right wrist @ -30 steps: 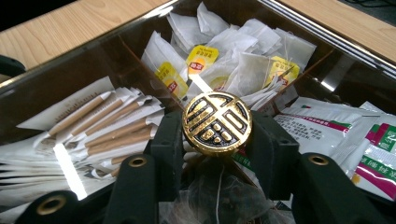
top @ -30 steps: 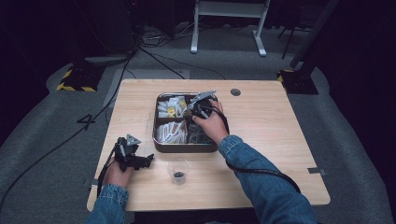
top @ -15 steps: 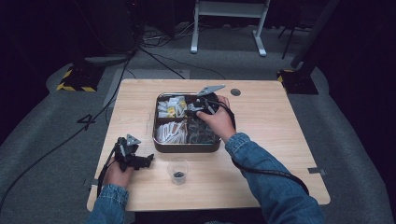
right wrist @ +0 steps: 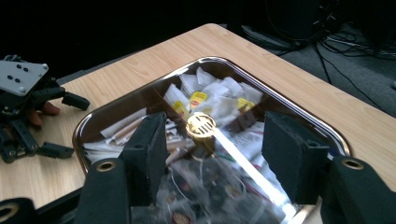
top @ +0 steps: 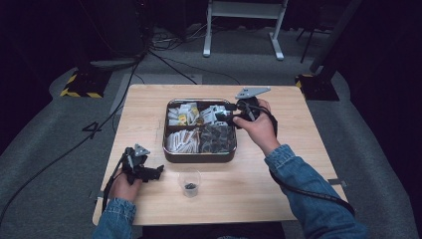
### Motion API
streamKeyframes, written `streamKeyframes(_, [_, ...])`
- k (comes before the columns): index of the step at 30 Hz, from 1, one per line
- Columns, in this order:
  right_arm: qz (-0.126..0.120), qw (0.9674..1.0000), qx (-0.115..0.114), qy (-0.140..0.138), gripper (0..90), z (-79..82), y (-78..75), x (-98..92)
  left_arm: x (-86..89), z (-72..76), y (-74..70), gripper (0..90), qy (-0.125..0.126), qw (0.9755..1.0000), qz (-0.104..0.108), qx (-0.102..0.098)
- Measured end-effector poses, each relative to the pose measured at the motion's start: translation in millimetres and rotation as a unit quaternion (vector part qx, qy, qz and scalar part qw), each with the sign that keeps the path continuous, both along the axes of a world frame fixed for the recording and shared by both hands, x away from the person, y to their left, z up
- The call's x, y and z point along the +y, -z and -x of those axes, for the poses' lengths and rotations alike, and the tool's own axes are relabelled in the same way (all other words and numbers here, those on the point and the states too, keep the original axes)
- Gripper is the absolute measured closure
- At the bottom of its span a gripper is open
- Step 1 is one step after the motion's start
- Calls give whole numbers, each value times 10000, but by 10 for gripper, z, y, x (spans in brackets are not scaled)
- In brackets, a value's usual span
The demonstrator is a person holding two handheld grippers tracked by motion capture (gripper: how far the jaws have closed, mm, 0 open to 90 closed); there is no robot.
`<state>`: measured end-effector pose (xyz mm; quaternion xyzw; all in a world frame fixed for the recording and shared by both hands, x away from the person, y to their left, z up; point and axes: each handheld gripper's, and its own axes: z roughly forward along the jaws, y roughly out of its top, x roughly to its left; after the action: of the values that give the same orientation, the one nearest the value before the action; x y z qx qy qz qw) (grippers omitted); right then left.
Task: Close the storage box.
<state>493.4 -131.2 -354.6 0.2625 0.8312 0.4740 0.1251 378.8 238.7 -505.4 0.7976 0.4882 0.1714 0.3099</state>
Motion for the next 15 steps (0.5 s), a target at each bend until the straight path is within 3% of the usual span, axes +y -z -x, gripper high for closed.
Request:
streamKeyframes(8, [172,9996,-168,151,402,140,-88,-450,-1,0,1,0,-7,10000,-1,-9])
streamKeyframes(15, [130,9990,-174,393,387,257,-86,-872,8,-10,0,0,28,10000,-18,-21])
